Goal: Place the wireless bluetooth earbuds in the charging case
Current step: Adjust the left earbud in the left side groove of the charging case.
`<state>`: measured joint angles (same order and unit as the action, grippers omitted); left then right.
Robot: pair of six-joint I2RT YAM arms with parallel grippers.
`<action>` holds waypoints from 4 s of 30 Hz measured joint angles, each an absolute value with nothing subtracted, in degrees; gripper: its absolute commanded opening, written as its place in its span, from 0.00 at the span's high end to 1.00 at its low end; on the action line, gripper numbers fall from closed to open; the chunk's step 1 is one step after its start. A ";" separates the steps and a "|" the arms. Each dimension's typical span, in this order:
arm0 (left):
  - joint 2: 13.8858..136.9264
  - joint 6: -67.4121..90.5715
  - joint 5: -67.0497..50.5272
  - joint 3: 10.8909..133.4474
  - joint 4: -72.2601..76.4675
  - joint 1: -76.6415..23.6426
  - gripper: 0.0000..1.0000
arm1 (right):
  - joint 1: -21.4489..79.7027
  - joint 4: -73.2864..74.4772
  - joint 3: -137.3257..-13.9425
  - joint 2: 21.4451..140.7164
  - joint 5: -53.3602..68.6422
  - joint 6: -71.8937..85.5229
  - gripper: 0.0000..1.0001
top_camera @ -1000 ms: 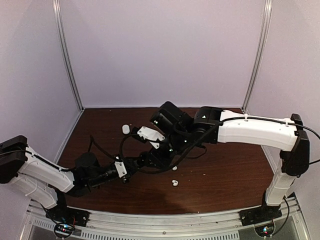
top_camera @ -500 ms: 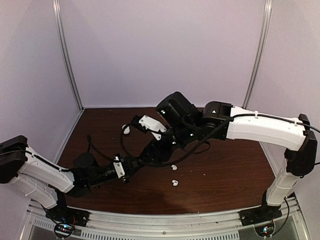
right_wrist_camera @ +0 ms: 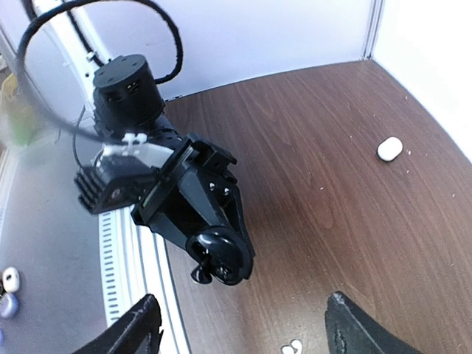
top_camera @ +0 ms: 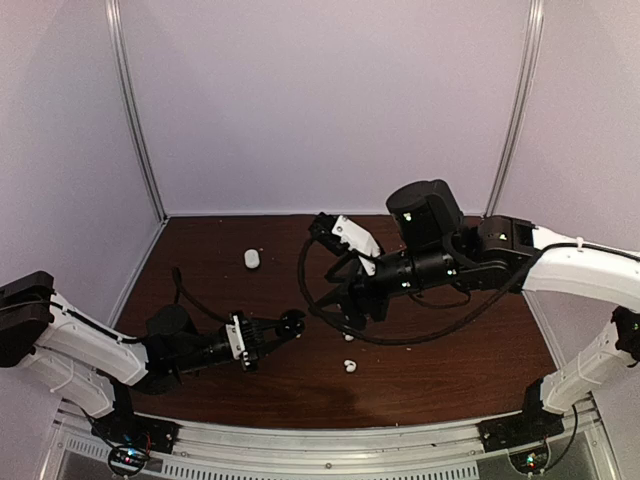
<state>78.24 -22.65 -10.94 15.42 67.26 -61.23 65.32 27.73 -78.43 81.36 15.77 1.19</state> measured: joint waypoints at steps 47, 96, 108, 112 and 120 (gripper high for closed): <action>78.65 2.20 -33.78 24.32 65.78 -57.56 0.97 | 71.79 16.91 -69.93 77.32 7.31 -17.58 0.00; 79.50 -2.28 -33.23 24.91 63.18 -57.01 0.96 | 67.99 12.29 -70.11 81.89 9.13 -5.69 0.00; 79.50 -2.48 -33.47 24.91 63.11 -56.95 0.96 | 67.16 11.75 -70.98 83.46 11.94 -4.54 0.00; 79.50 -2.48 -33.47 24.91 62.92 -56.93 0.96 | 66.67 11.68 -71.02 83.77 13.28 -4.47 0.00; 79.50 -2.48 -33.43 24.91 62.87 -56.93 0.96 | 65.82 11.09 -71.88 84.79 15.88 -4.03 0.00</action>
